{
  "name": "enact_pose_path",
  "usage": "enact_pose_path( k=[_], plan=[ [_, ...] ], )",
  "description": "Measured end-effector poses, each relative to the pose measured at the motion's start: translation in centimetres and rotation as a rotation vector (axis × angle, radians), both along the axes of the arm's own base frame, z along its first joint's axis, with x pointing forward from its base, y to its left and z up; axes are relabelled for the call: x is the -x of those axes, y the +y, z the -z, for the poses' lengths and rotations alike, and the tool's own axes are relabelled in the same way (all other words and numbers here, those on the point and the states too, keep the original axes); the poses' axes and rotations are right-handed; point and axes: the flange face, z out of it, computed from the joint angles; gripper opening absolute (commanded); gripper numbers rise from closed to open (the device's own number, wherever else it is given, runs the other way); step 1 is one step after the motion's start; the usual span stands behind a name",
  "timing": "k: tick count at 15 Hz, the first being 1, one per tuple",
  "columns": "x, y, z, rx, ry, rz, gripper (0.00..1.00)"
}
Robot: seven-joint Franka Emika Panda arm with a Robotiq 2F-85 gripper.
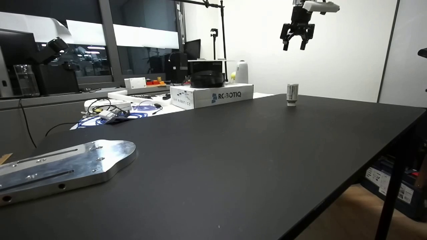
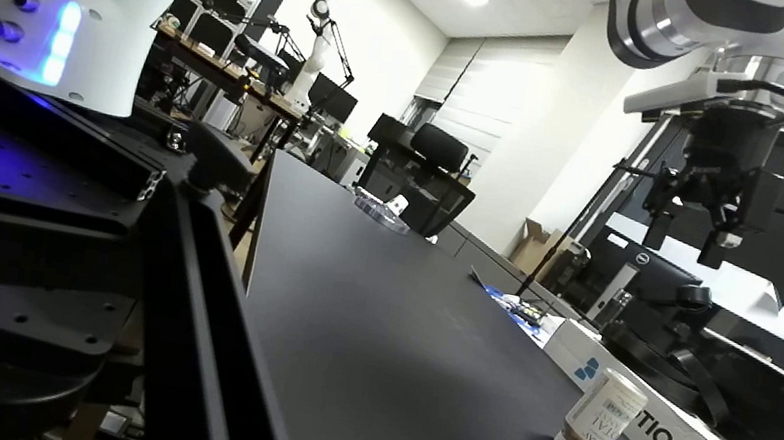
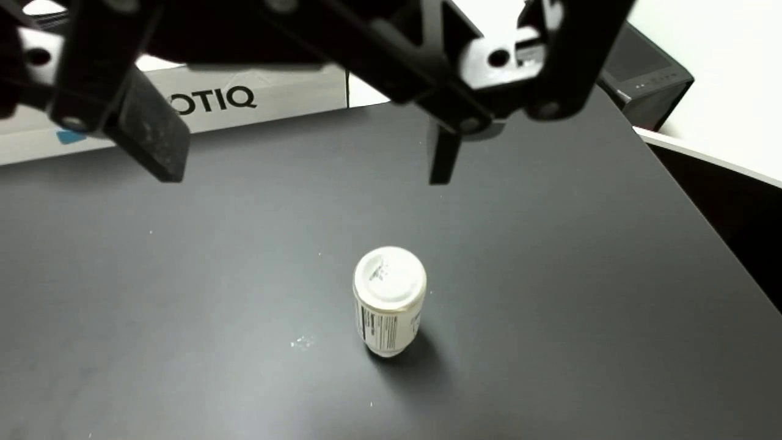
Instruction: Move the bottle to the left then make it lie horizontally
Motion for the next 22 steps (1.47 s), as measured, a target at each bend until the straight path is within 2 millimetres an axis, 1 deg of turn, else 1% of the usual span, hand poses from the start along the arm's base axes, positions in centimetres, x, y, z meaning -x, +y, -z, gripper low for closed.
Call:
enact_pose_path(
  k=[2, 4, 8, 12, 15, 18, 21, 22],
  plan=[
    [-1.8, -0.9, 0.9, 0.004, -0.006, 0.020, 1.00],
    [-3.0, -1.5, 2.2, 0.008, 0.001, 0.032, 1.00],
    [-4.4, -2.1, 5.9, 0.007, 0.040, 0.047, 1.00],
    [-4.9, -2.3, 9.8, -0.003, 0.094, 0.057, 1.00],
    [-5.0, -2.3, 12.3, -0.011, 0.136, 0.067, 1.00],
    [-4.8, -2.6, 14.2, -0.017, 0.174, 0.084, 1.00],
    [-4.6, -3.1, 15.3, -0.020, 0.203, 0.101, 1.00],
    [-4.5, -3.3, 15.5, -0.021, 0.212, 0.106, 0.86]
  ],
)
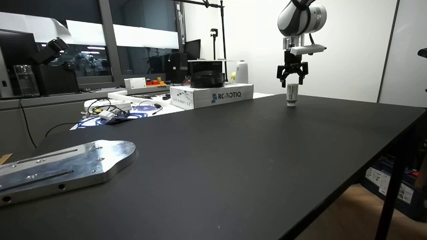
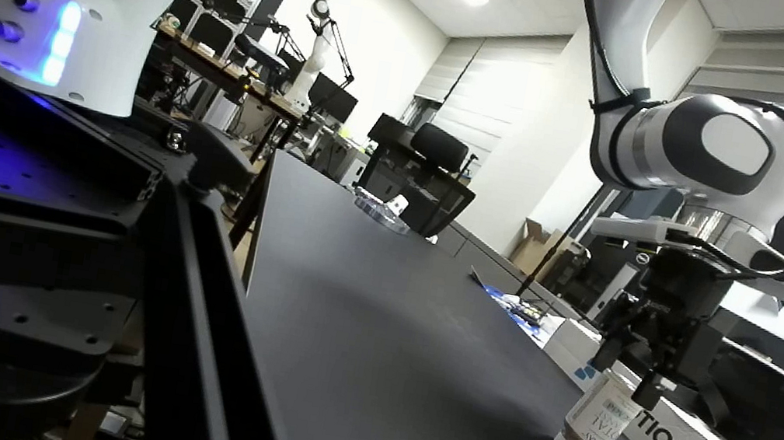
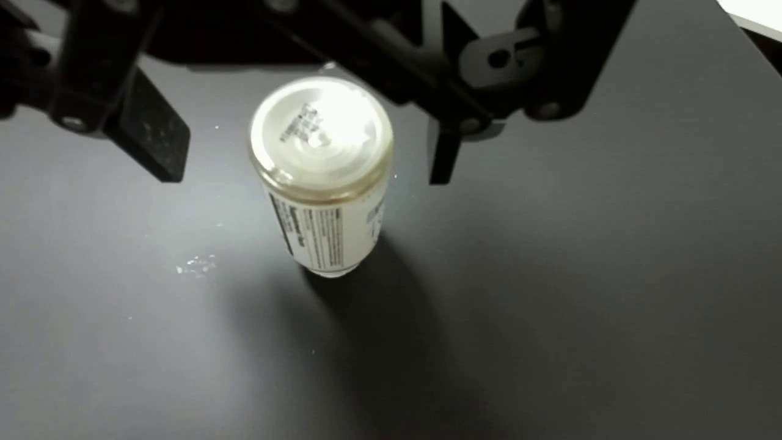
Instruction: Move the bottle to the left then make it lie horizontally
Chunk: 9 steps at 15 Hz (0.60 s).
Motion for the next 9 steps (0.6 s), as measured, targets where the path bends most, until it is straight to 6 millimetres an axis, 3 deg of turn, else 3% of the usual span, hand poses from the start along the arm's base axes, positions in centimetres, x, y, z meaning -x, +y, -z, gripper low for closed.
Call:
enact_pose_path(
  k=[1, 6, 7, 9],
  plan=[
    [0.03, -0.13, 0.20, -0.001, 0.007, 0.004, 0.73],
    [-0.11, -0.22, 0.66, 0.000, 0.023, 0.002, 0.37],
    [-0.22, -0.18, 0.52, 0.001, 0.020, 0.001, 0.31],
    [-0.45, 0.09, -0.11, 0.005, 0.012, -0.005, 0.30]
  ],
)
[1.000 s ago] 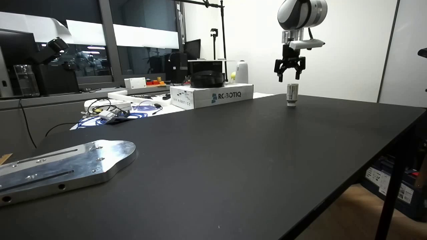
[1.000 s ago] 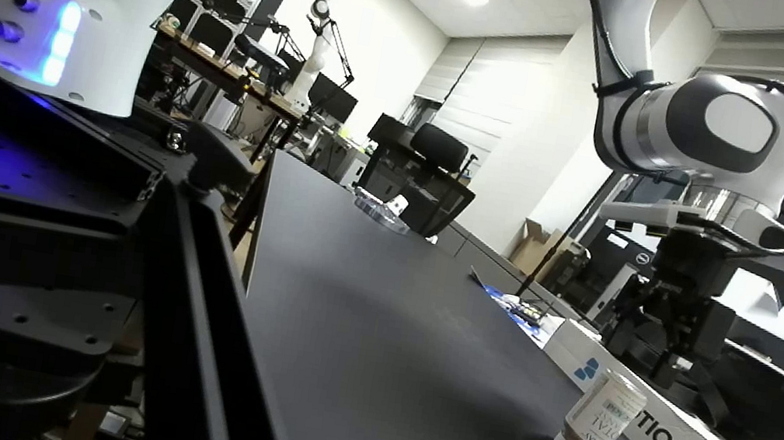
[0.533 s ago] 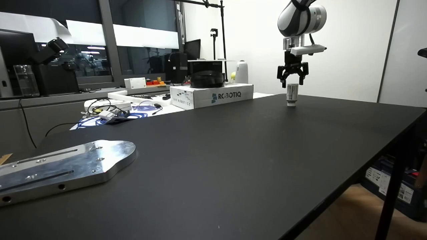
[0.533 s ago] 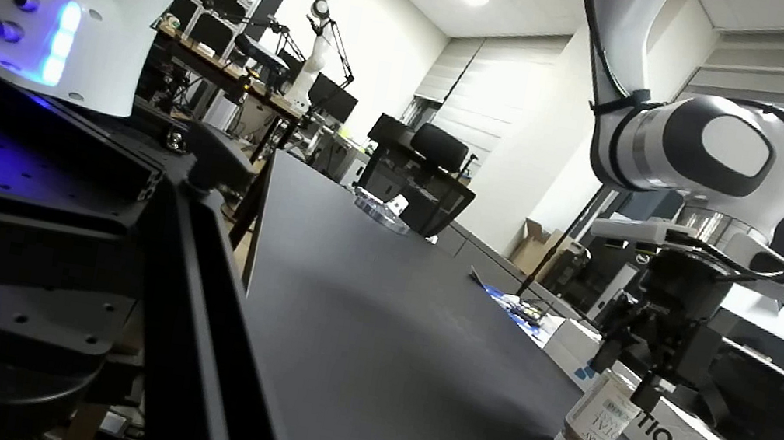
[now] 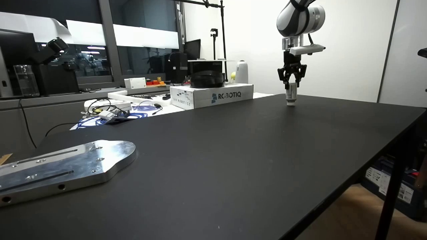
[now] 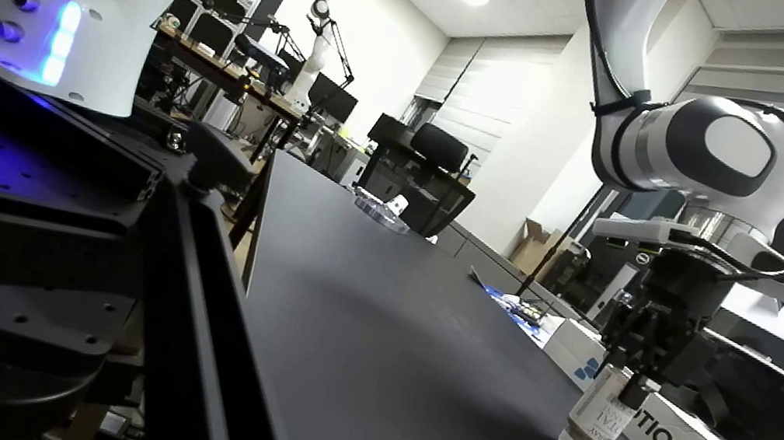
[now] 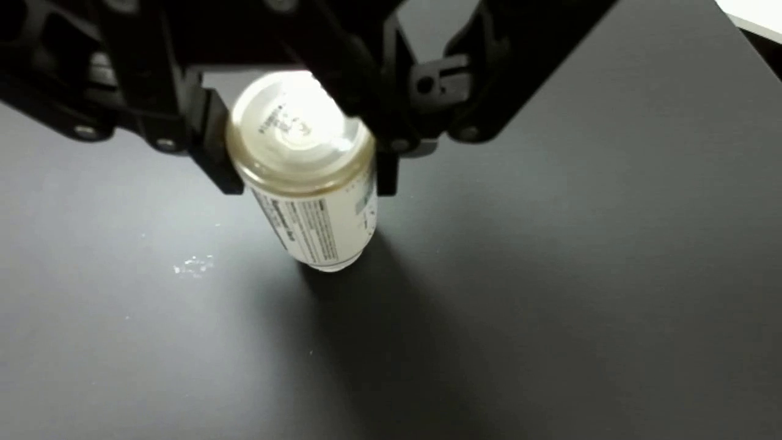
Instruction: Move the bottle to the left then make it lie horizontally
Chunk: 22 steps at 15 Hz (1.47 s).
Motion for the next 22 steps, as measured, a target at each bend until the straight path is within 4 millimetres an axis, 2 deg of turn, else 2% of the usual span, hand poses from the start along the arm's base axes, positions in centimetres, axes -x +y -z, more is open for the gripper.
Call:
enact_pose_path(
  k=[2, 5, 8, 11, 14, 16, 19, 22],
  plan=[
    [-0.4, 0.8, -1.4, 0.016, -0.012, -0.025, 0.30],
    [-0.8, 3.8, -5.2, 0.047, -0.037, -0.096, 0.30],
    [0.1, 8.9, -8.9, 0.062, -0.054, -0.192, 0.30],
    [2.7, 15.0, -10.9, 0.051, -0.050, -0.300, 0.30],
    [6.5, 20.1, -10.8, 0.034, -0.042, -0.392, 0.30],
    [9.1, 22.2, -10.0, 0.022, -0.063, -0.431, 0.30],
    [12.9, 23.5, -7.8, 0.006, -0.091, -0.460, 0.30],
    [15.8, 23.4, -5.1, -0.014, -0.064, -0.468, 0.30]
  ],
)
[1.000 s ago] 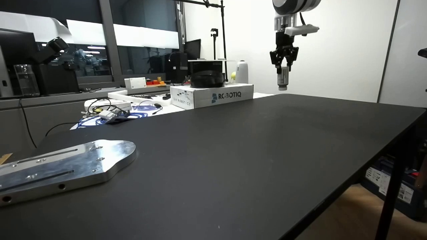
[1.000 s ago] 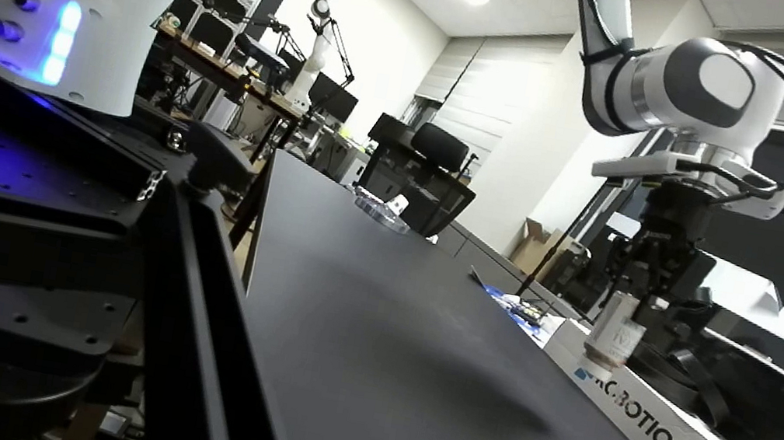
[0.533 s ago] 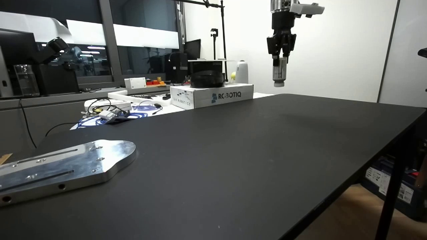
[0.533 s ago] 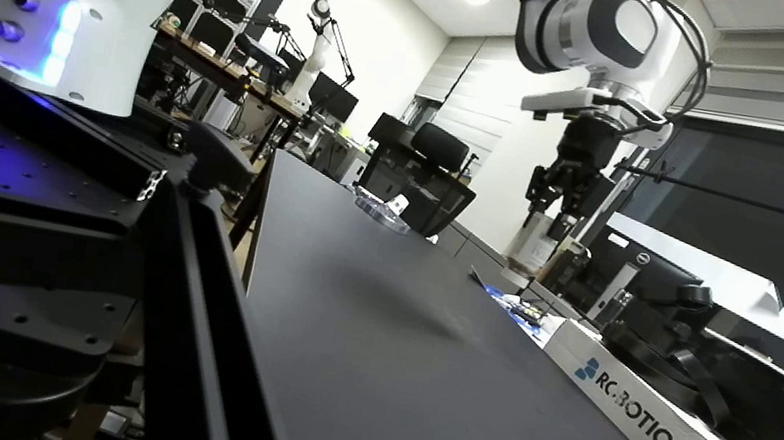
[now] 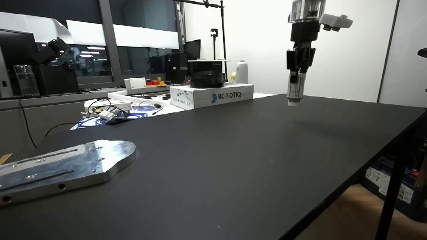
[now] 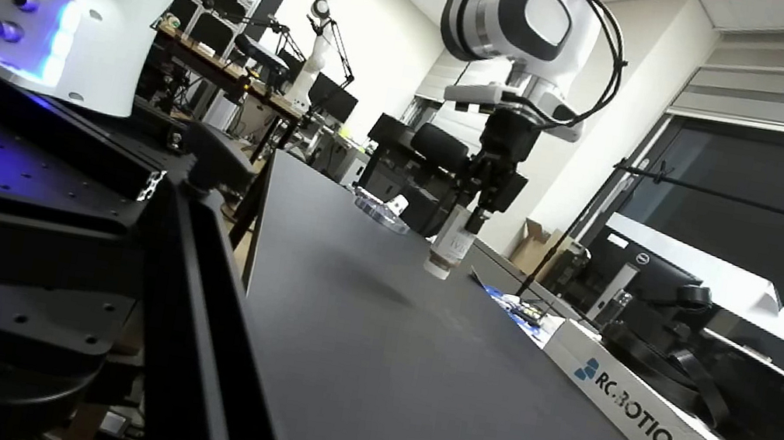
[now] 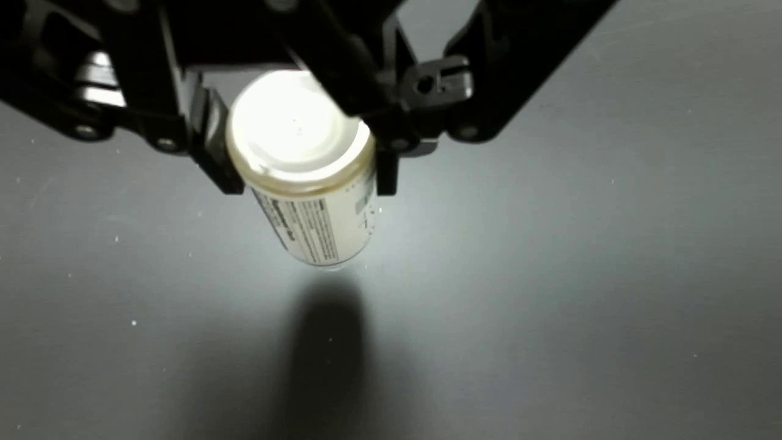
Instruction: Move the bottle to the left then make it lie horizontally
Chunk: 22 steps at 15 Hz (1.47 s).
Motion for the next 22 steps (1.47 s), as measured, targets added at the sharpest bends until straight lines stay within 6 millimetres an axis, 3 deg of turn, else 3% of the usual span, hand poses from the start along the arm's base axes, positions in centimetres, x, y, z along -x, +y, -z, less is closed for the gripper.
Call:
enact_pose_path(
  k=[6, 14, 15, 16, 17, 20, 22],
  plan=[
    [2.9, -0.9, 3.0, -0.030, 0.038, 0.003, 0.30],
    [3.6, -1.1, 4.8, -0.036, 0.041, 0.006, 0.30],
    [3.6, -1.1, 5.2, -0.036, 0.047, 0.006, 0.47],
    [3.7, -1.1, 5.5, -0.036, 0.054, 0.006, 0.80],
    [3.7, -1.1, 5.6, -0.037, 0.055, 0.007, 0.81],
    [3.7, -1.2, 5.5, -0.037, 0.053, 0.009, 0.98],
    [3.6, -1.2, 4.8, -0.039, 0.049, 0.015, 1.00]
  ],
)
